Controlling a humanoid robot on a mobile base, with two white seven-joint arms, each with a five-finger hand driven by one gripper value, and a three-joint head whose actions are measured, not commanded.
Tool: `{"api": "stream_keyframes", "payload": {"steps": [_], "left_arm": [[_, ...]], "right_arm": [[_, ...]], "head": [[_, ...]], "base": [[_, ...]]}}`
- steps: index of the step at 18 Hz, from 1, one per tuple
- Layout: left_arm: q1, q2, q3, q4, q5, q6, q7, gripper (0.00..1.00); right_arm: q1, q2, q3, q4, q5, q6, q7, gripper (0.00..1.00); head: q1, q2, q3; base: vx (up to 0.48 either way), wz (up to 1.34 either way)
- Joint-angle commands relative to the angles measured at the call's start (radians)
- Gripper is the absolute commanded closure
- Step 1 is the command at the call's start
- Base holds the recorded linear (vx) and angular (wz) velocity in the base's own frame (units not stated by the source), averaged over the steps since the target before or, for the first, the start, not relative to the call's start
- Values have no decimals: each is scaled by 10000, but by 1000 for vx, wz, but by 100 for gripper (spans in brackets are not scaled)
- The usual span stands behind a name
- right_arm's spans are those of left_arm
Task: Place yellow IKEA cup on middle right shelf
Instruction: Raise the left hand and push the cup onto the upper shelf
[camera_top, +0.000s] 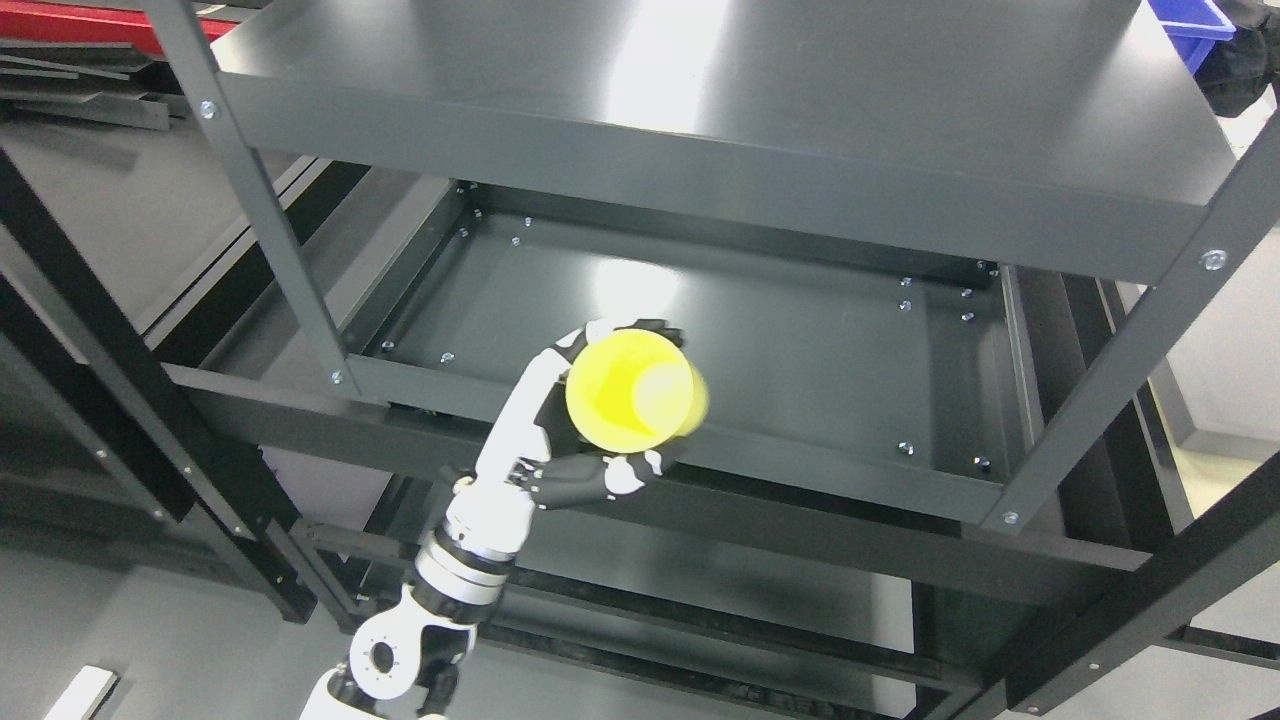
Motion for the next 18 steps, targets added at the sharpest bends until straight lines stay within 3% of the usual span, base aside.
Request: {"api": "stream_keyframes", "payload": {"steps": [1, 8, 14, 16, 18], "left_arm": [[-1595, 174, -3599, -938, 10, -184, 12, 97], [-4617, 174, -4153, -953, 761, -153, 195, 98], [-5940, 174, -3205, -999, 1038, -138, 1512, 100], [-5971, 174, -2607, -984, 1038, 350, 1988, 100], [-6215, 174, -1856, -984, 1038, 1514, 3165, 100]], "right_arm": [[140, -175, 169, 0, -245, 5, 7, 1], [140, -175, 169, 0, -245, 5, 7, 1], [140, -175, 169, 0, -245, 5, 7, 1], [140, -175, 169, 0, -245, 5, 7, 1], [140, -175, 169, 0, -245, 5, 7, 1]], "head": [[0, 0, 0], [0, 0, 0], [0, -3, 0], [0, -3, 0], [0, -2, 0]], "base": [[114, -90], [101, -4], [56, 82], [10, -37], [16, -16]]}}
